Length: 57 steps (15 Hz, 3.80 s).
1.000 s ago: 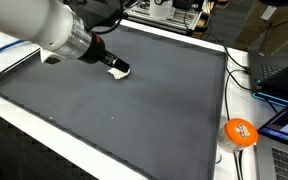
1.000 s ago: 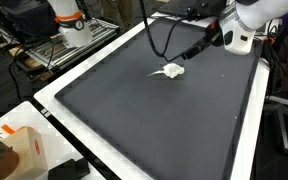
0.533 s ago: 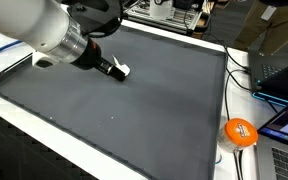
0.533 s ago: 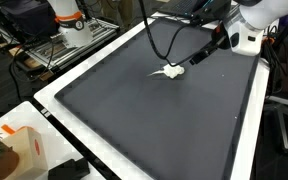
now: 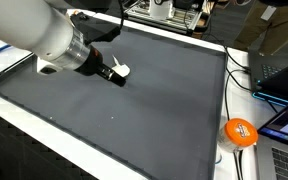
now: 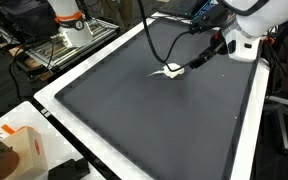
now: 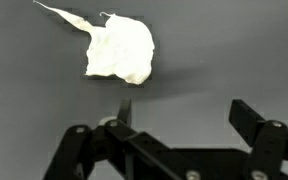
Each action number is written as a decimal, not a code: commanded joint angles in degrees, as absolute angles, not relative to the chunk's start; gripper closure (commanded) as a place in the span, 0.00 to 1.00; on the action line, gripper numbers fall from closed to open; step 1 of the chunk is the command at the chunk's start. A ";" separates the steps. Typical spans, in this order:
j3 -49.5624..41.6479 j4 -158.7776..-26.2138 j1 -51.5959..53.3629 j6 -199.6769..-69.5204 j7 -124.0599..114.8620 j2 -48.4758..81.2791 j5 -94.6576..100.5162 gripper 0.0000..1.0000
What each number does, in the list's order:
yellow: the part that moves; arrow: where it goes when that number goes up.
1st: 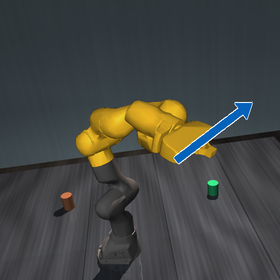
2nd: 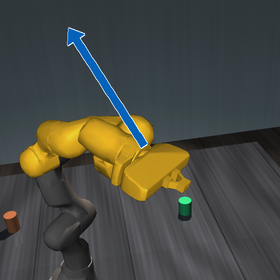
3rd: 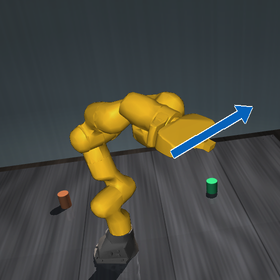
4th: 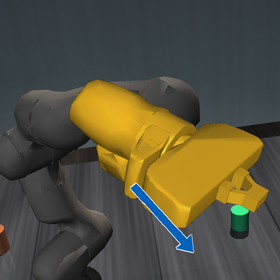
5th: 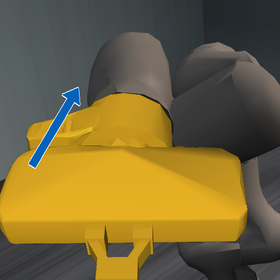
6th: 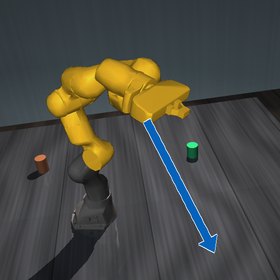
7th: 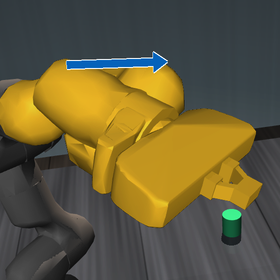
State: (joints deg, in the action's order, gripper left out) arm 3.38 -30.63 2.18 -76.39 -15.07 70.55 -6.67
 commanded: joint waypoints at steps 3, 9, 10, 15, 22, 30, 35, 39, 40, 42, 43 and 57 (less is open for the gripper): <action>2.81 -29.24 2.54 -75.07 -15.66 72.47 -5.88 0.00; 1.31 -29.52 3.58 -72.13 -14.12 72.77 -2.74 0.00; 1.24 -29.60 3.69 -71.08 -13.70 72.74 -2.21 0.00; 0.84 -29.35 4.43 -66.43 -11.96 72.92 0.63 0.00; 0.82 -29.06 4.51 -64.50 -11.18 73.63 2.45 0.00; 0.60 -29.29 4.72 -63.73 -10.93 74.40 2.73 0.00; 0.49 -29.26 4.93 -62.00 -10.55 74.57 3.13 0.00; 0.45 -29.23 5.08 -61.00 -10.13 74.71 3.41 0.00; 0.44 -29.20 5.09 -60.92 -10.01 74.76 3.47 0.00; 0.38 -29.15 5.15 -60.76 -9.86 74.83 3.60 0.00; 0.38 -29.12 5.16 -60.71 -9.83 74.86 3.60 0.00; 1.60 -19.52 1.80 -63.89 -9.91 73.16 -0.74 0.00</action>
